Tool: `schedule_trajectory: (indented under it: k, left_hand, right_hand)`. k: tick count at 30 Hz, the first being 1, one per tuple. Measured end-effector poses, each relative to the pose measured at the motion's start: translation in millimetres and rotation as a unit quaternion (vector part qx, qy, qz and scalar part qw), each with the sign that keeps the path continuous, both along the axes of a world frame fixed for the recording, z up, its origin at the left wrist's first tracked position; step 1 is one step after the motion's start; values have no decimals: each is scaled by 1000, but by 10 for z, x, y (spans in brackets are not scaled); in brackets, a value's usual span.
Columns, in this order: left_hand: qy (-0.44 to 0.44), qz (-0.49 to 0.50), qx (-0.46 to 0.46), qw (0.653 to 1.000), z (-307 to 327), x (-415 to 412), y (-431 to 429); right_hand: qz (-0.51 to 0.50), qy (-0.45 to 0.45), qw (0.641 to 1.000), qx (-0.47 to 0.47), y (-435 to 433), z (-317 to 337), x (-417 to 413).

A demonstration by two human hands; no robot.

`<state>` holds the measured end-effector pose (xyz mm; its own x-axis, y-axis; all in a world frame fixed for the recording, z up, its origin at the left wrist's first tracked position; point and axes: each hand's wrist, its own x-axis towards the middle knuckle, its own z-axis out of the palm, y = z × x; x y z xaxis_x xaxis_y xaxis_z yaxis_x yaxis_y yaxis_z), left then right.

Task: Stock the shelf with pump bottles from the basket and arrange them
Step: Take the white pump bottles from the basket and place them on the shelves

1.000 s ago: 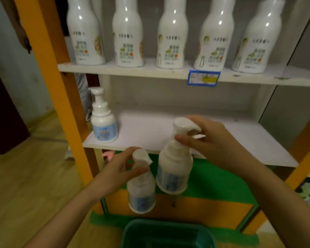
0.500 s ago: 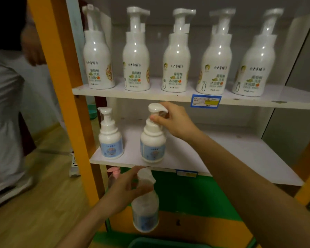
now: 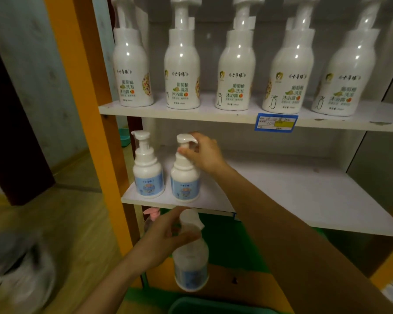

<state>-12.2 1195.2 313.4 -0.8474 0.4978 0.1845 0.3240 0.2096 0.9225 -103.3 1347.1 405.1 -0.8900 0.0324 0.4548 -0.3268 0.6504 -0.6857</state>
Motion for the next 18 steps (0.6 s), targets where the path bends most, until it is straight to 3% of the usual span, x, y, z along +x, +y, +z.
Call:
schedule_trajectory:
  k: [5,10,13,15,18]
  left_hand:
    - [6,-3,-1,1000,78,-6,10]
    - [-4,-47,26,999,268,-41,87]
    - [11,-70,26,997,383,-86,162]
    - [28,-79,17,996,467,-103,221]
    - [41,-99,4,994,591,-119,321]
  right_hand:
    - [5,-52,999,-5,37,-26,119]
    - [-1,52,994,-93,386,-386,811]
    - [104,-83,986,-105,558,-734,1262]
    - [187,-168,960,-125,590,-932,1457]
    - [196,-184,951,-153,597,-1100,1547]
